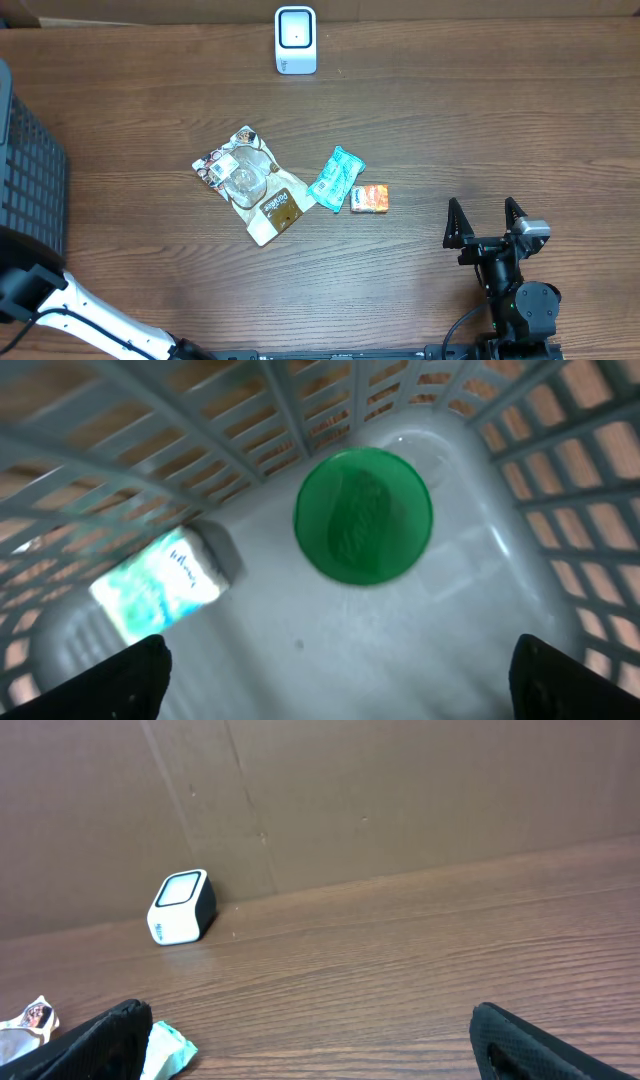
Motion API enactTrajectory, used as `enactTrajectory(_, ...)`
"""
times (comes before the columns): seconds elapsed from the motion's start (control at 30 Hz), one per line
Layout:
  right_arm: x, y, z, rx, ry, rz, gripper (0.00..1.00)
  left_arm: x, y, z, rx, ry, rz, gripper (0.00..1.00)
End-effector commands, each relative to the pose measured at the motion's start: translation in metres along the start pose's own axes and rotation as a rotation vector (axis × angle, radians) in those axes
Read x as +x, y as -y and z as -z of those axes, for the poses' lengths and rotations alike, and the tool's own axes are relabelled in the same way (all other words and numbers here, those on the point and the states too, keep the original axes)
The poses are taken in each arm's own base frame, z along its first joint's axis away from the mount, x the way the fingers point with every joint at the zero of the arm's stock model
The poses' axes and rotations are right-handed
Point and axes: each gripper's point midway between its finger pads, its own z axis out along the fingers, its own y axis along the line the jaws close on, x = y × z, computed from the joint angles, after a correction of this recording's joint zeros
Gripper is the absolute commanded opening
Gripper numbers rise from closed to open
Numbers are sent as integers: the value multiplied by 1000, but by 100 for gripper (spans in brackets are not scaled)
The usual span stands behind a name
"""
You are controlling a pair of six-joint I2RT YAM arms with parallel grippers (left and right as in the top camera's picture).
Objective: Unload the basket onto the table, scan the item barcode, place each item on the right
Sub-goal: 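Lower the left gripper into the basket and grasp the green-lidded jar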
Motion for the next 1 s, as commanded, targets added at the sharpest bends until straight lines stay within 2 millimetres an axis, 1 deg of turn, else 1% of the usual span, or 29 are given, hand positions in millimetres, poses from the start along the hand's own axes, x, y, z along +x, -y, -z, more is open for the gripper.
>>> enactTrajectory(0.0,1,1,0,3,6,0,100,3,-2,-26,-47,-20,-44,93)
enactTrajectory(0.2,1,1,0,3,6,0,100,-9,-9,-42,-111,28,-40,95)
enactTrajectory(0.3,1,1,0,3,6,0,100,-10,-7,-52,-108,30,-39,95)
enactTrajectory(0.4,1,1,0,3,6,0,100,-6,-2,-67,-111,16,-48,95)
enactTrajectory(0.53,1,1,0,3,6,0,100,-6,4,-79,-106,21,-49,94)
enactTrajectory(0.67,1,1,0,3,6,0,100,-10,11,-81,-94,42,-53,94)
enactTrajectory(0.8,1,1,0,3,6,0,100,-11,13,-83,-91,49,-53,93)
enactTrajectory(0.83,1,1,0,3,6,0,100,-10,13,-84,-90,47,-53,91)
enactTrajectory(0.87,1,1,0,3,6,0,100,-7,14,-87,-86,34,-56,87)
enactTrajectory(0.93,1,1,0,3,6,0,100,-1,16,-91,-73,12,-58,81)
enactTrajectory(0.97,1,1,0,3,6,0,100,2,16,-93,-70,4,-60,76)
